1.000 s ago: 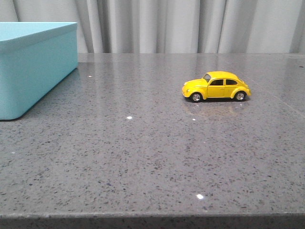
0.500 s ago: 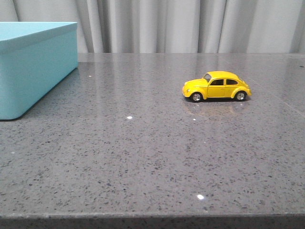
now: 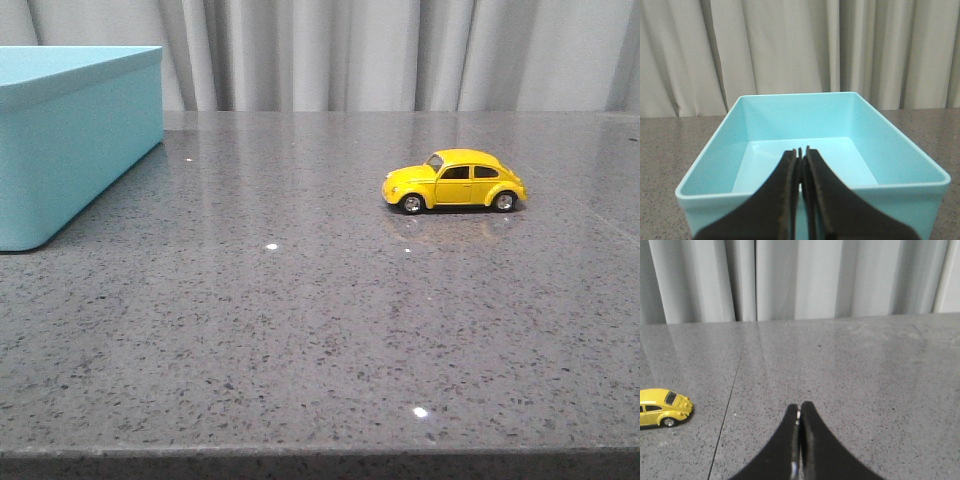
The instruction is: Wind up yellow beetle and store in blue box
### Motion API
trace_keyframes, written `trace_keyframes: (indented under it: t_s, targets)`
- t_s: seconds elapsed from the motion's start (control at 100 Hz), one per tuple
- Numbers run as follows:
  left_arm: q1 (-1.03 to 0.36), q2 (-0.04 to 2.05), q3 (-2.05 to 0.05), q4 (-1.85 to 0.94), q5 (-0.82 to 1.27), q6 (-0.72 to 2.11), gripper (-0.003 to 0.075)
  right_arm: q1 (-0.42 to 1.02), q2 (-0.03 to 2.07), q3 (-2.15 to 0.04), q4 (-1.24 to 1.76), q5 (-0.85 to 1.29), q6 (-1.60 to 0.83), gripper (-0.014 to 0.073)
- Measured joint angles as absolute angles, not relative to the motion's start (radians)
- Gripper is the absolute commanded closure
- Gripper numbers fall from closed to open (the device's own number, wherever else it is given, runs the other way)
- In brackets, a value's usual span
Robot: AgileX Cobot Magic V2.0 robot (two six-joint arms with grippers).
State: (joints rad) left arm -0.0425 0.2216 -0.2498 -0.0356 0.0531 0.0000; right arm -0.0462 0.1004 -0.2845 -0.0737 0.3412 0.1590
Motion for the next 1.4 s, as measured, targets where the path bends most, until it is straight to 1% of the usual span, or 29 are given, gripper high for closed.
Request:
trace_keyframes:
  t_s: [0.2,0.35,0.53,0.89,1.11,1.31,1.36,1.4]
  targets:
    - [-0.042,0.353,-0.345,-0.04,0.055,0.0,0.0739,-0.046,0.205,-0.376,-0.073,0.384,0.159,0.0652]
    - [-0.042,0.422,-0.388,-0.073,0.055,0.0,0.0739,-0.046,0.322,-0.458,-0.073,0.446,0.159,0.0652]
    - [-0.042,0.443,-0.395,-0.077,0.05,0.0,0.0739,-0.046,0.432,-0.518,-0.066,0.482,0.159,0.0652]
    - [-0.042,0.444,-0.395,-0.078,0.006,0.0,0.0739,-0.044,0.472,-0.545,-0.043,0.503,0.159,0.0652]
    - [-0.042,0.444,-0.395,-0.078,0.0,0.0,0.0739,0.039,0.587,-0.649,-0.037,0.558,0.159,0.0652]
    - [-0.042,0.444,-0.395,-0.078,0.0,0.0,0.0739,0.099,0.757,-0.785,-0.035,0.633,0.159,0.0648]
    - [-0.042,0.444,-0.395,-0.078,0.0,0.0,0.0739,0.109,0.803,-0.819,-0.035,0.658,0.159,0.0632]
    - [-0.042,0.444,-0.395,-0.079,0.0,0.0,0.0739,0.119,0.842,-0.848,-0.035,0.682,0.159,0.0598]
